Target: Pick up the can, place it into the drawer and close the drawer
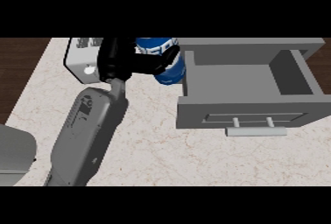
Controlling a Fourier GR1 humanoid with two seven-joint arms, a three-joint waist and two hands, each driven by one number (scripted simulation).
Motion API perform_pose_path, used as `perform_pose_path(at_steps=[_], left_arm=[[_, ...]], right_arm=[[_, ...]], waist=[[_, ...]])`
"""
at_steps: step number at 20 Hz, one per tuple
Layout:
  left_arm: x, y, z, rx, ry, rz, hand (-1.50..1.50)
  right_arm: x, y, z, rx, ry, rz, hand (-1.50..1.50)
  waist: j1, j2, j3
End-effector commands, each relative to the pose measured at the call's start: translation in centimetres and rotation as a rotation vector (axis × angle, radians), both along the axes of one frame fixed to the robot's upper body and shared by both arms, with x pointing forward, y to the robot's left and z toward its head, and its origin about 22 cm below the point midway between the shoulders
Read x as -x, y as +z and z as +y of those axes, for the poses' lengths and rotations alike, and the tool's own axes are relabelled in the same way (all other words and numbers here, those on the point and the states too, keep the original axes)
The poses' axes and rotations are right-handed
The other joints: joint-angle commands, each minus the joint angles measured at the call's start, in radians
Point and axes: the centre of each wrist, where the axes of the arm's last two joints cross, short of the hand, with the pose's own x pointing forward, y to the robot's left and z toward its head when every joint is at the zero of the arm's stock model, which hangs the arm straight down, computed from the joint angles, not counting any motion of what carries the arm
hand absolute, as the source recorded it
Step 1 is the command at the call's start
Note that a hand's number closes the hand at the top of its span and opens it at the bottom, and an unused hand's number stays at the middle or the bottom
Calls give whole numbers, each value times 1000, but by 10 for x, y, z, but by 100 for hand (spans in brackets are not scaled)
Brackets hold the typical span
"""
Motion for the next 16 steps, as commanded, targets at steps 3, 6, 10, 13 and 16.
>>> perform_pose_path(at_steps=[3, 6, 10, 13, 16], left_arm=[[-14, 22, -30, -27, 9, -6, 150], [-25, 21, -37, -39, 12, -21, 150], [-28, 60, -74, -32, 15, -6, 150], [-27, 37, -65, -54, -10, -2, 150], [-40, 45, -76, -50, -12, 14, 150]], right_arm=[[-9, 1, 13, -22, 17, 2, -150], [-7, -4, -7, -14, 15, -13, -150], [-12, -12, 10, -24, 25, -19, -150], [-13, -7, 9, 1, 0, -13, -150], [-10, -8, -12, -10, 17, -14, -150]], waist=[[-7, 2, 0], [-9, 3, 0], [-26, 5, 1], [-5, 2, 0], [-15, 4, 0]])
